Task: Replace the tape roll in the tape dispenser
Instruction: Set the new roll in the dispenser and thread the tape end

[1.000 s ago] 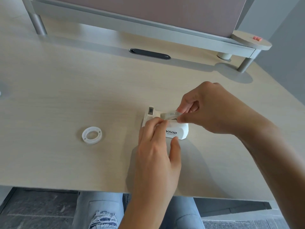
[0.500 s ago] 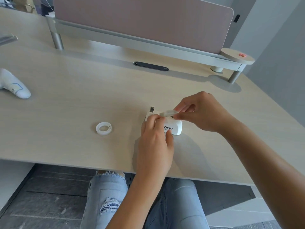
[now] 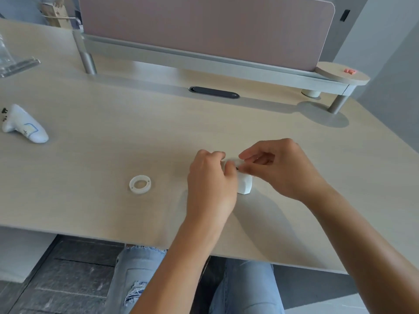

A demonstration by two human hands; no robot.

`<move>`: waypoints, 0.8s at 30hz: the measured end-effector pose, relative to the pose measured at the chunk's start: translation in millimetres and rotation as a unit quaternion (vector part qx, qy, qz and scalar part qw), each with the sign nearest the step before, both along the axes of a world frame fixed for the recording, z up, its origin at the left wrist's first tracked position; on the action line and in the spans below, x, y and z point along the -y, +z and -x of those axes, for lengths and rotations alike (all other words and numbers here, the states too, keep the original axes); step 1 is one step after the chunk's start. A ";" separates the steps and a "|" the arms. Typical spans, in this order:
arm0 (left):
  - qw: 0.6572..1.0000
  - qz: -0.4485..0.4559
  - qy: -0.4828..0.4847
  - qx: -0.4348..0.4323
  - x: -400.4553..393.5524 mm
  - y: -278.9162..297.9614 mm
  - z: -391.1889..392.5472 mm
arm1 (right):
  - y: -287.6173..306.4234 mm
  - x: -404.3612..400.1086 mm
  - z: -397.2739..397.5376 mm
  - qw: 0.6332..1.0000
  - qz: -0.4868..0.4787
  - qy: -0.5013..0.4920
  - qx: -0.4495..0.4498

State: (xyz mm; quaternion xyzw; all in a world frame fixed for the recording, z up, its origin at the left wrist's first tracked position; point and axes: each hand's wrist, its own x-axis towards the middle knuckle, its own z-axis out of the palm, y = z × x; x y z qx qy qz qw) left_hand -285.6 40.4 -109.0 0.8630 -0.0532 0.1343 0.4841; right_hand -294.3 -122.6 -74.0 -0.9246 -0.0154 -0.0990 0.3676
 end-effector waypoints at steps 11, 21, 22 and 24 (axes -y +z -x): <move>0.999 0.026 0.047 0.003 10.3 13.4 -0.9 | -20.6 14.6 -4.5 0.990 -0.133 0.037 0.021; 0.994 -0.077 0.050 -0.052 15.7 34.8 -10.5 | -23.7 9.6 1.5 0.997 -0.069 0.020 0.033; 0.993 -0.098 0.046 -0.052 16.6 36.6 -11.7 | -23.3 7.5 1.9 0.998 -0.055 0.024 0.034; 0.989 -0.133 0.035 -0.059 17.4 40.2 -14.2 | -22.3 3.6 2.9 0.999 -0.021 0.030 0.029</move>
